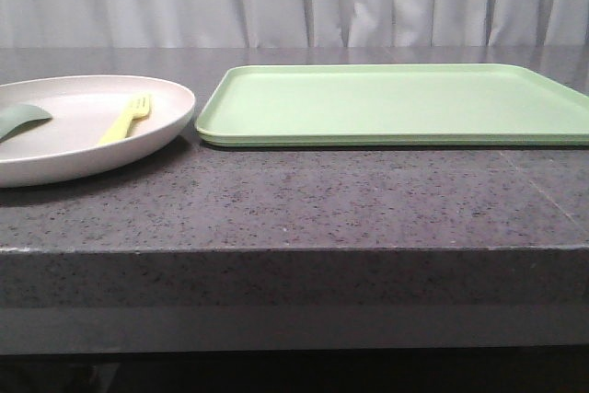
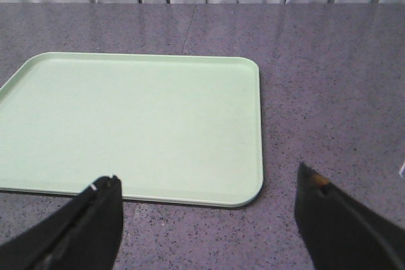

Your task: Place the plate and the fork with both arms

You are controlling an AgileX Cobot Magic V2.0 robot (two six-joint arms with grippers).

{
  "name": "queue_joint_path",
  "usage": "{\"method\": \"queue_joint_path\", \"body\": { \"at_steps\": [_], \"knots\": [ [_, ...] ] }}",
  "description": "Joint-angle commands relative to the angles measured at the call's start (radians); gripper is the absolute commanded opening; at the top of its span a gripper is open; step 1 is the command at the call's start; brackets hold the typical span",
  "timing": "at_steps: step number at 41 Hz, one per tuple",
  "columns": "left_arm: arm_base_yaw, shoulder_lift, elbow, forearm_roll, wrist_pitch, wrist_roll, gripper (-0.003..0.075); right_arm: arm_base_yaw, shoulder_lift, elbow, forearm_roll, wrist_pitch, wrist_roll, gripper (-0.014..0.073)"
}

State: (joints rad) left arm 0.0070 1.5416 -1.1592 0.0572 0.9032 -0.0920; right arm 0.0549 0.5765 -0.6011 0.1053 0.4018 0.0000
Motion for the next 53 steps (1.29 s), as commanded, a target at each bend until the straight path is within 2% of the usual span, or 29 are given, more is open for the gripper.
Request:
{"method": "queue_joint_path", "body": {
  "at_steps": [1, 14, 18, 23, 43, 49, 53],
  "knots": [
    [0.001, -0.023, -0.035, -0.001, -0.028, -0.012, 0.0619, -0.001, 0.007, -0.037, 0.002, -0.076, -0.008, 0.0583],
    [0.001, -0.009, -0.035, -0.007, -0.028, -0.012, 0.0615, -0.001, 0.007, -0.037, 0.002, -0.076, -0.008, 0.0583],
    [0.001, -0.009, -0.035, -0.009, -0.028, -0.012, 0.058, -0.001, 0.007, -0.037, 0.002, -0.076, -0.008, 0.0583],
    [0.001, -0.009, -0.035, -0.009, -0.028, -0.012, 0.0489, -0.001, 0.007, -0.037, 0.002, -0.076, -0.008, 0.0583],
    [0.001, -0.009, -0.035, -0.009, -0.029, -0.012, -0.0019, -0.001, 0.007, -0.037, 0.002, -0.076, -0.008, 0.0583],
    [0.003, -0.013, -0.035, -0.026, -0.036, -0.01, -0.0018, -0.001, 0.007, -0.037, 0.002, -0.076, -0.008, 0.0583],
    [0.029, -0.021, -0.035, -0.102, -0.04, 0.05, -0.0018, -0.001, 0.007, -0.037, 0.002, -0.076, -0.008, 0.0583]
  ]
}}
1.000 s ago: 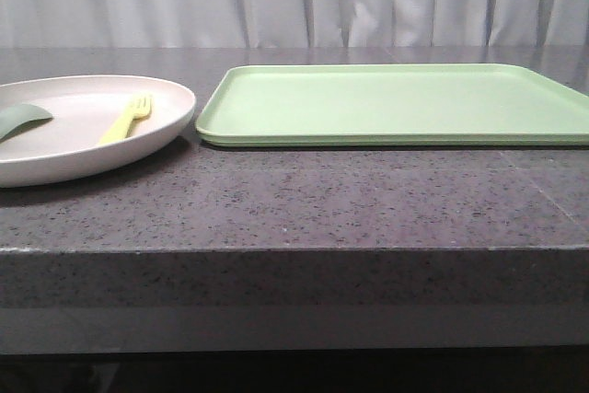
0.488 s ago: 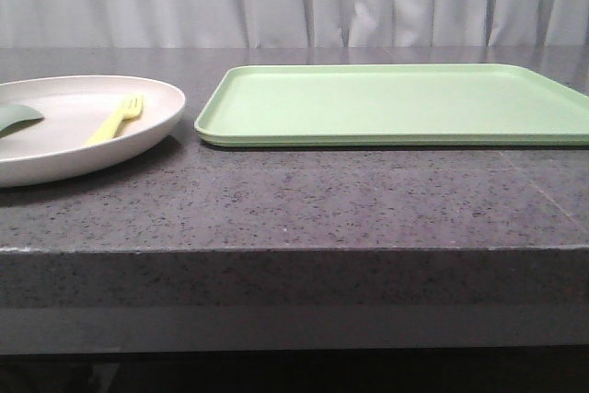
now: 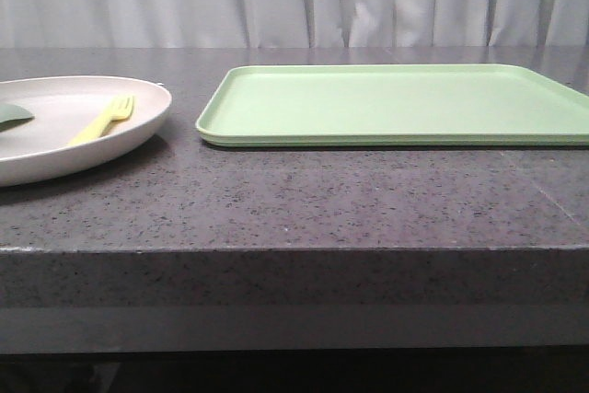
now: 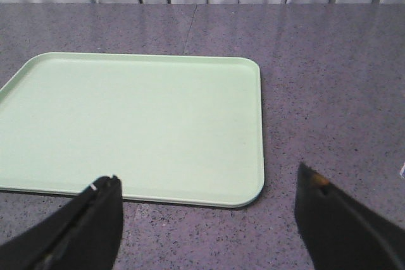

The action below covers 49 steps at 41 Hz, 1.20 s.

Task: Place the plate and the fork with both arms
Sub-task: 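Grasp the cream plate's rim with the left gripper, then lift the plate with the left gripper and lower it onto the green tray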

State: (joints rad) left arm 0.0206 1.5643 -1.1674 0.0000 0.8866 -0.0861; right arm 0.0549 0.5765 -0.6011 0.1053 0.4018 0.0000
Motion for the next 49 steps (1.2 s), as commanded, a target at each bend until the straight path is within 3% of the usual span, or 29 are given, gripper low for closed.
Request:
{"method": "queue_joint_path", "body": {
  "at_steps": [1, 17, 23, 31, 49],
  "knots": [
    [0.025, -0.046, -0.027, -0.071, -0.023, 0.063, -0.0018, -0.001, 0.007, -0.037, 0.002, -0.076, -0.008, 0.0583],
    [0.23, -0.057, -0.032, -0.655, -0.026, 0.418, -0.0018, -0.001, 0.007, -0.037, 0.002, -0.076, -0.008, 0.0583],
    [0.228, -0.057, -0.078, -0.709, -0.015, 0.443, -0.0018, -0.001, 0.007, -0.037, 0.002, -0.076, -0.008, 0.0583],
    [0.14, -0.031, -0.186, -0.72, 0.013, 0.414, -0.0018, -0.001, 0.007, -0.037, 0.002, -0.076, -0.008, 0.0583],
    [-0.184, 0.21, -0.506, -0.719, -0.003, 0.239, -0.0018, -0.001, 0.007, -0.037, 0.002, -0.075, -0.008, 0.0583]
  ]
}}
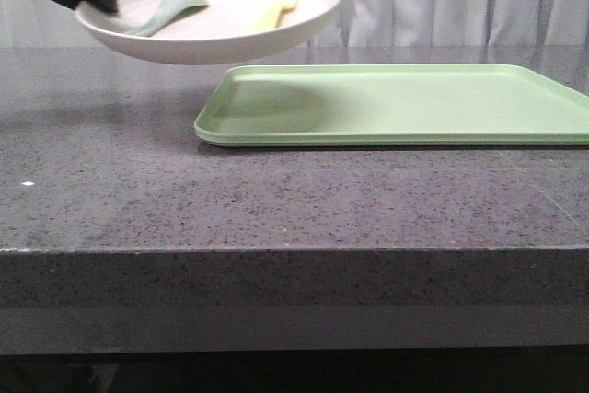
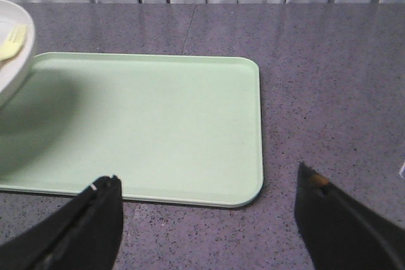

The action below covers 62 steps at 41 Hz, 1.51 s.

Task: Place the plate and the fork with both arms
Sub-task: 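Lift the plate with the left gripper and lower it onto the green tray, then open the left gripper and raise it away from the plate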

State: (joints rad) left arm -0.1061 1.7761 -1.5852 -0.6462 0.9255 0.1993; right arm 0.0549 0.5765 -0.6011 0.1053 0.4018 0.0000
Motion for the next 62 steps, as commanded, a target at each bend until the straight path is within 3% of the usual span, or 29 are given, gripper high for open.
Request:
{"method": "queue_joint_path", "body": {
  "at_steps": [1, 15, 22, 45, 51, 58, 62],
  "knots": [
    [-0.073, 0.009, -0.105, -0.072, -0.044, -0.05, -0.0018, -0.001, 0.007, -0.037, 0.002, -0.075, -0.008, 0.0583],
    [-0.267, 0.259, -0.394, -0.037, -0.051, -0.166, -0.0018, -0.001, 0.007, -0.037, 0.002, -0.075, -0.008, 0.0583],
    [-0.316, 0.334, -0.493, 0.105, -0.051, -0.287, -0.0018, 0.0, 0.007, -0.037, 0.002, -0.073, -0.008, 0.0583],
    [-0.325, 0.37, -0.511, 0.12, -0.028, -0.312, -0.0006, 0.002, 0.007, -0.037, 0.002, -0.068, -0.008, 0.0583],
    [-0.325, 0.37, -0.511, 0.12, -0.027, -0.312, 0.0133, 0.002, 0.007, -0.037, 0.002, -0.068, -0.008, 0.0583],
    [-0.314, 0.363, -0.519, 0.12, 0.008, -0.289, 0.0426, 0.002, 0.007, -0.037, 0.002, -0.068, -0.008, 0.0583],
    [-0.297, 0.352, -0.55, 0.122, 0.064, -0.253, 0.0498, 0.002, 0.007, -0.037, 0.002, -0.068, -0.008, 0.0583]
  ]
}}
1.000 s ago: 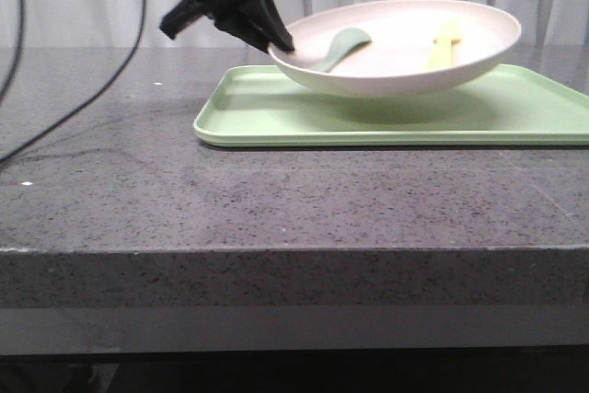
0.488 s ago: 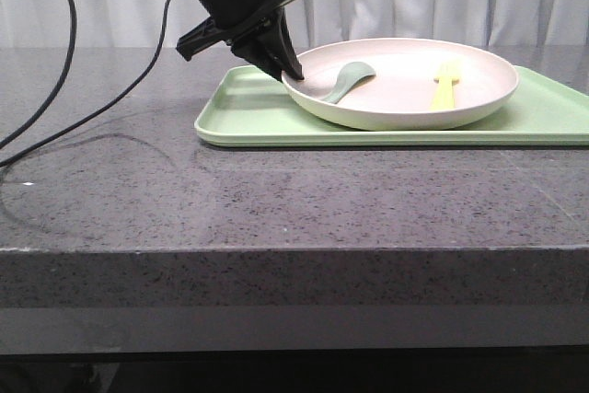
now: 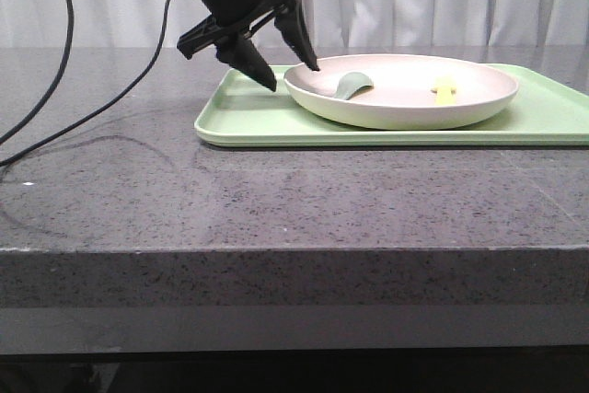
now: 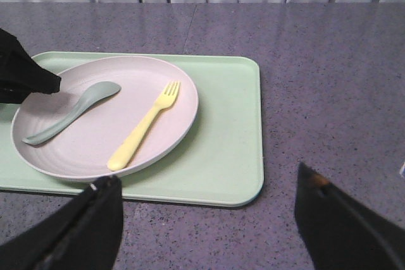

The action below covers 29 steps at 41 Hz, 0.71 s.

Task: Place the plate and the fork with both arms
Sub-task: 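Open the left gripper and raise it away from the plate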

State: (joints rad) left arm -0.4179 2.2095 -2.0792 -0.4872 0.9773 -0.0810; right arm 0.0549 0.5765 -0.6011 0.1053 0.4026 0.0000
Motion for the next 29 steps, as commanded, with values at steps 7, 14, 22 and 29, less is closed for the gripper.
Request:
{"method": "queue_joint_path", "body": {
  "at_steps": [7, 14, 22, 29],
  "knots": [
    [0.04, -0.101, -0.147, -0.034, 0.133, 0.051, 0.0443, 0.002, 0.007, -0.037, 0.002, -0.068, -0.008, 0.0583],
    [0.038, -0.101, -0.216, 0.015, 0.255, 0.055, 0.019, 0.002, 0.007, -0.037, 0.002, -0.068, -0.008, 0.0583],
    [0.031, -0.11, -0.225, 0.047, 0.295, 0.059, -0.0018, 0.002, 0.007, -0.037, 0.002, -0.068, -0.008, 0.0583],
    [0.009, -0.164, -0.199, 0.181, 0.295, 0.059, -0.0018, 0.002, 0.007, -0.037, 0.002, -0.068, -0.008, 0.0583]
  ]
}}
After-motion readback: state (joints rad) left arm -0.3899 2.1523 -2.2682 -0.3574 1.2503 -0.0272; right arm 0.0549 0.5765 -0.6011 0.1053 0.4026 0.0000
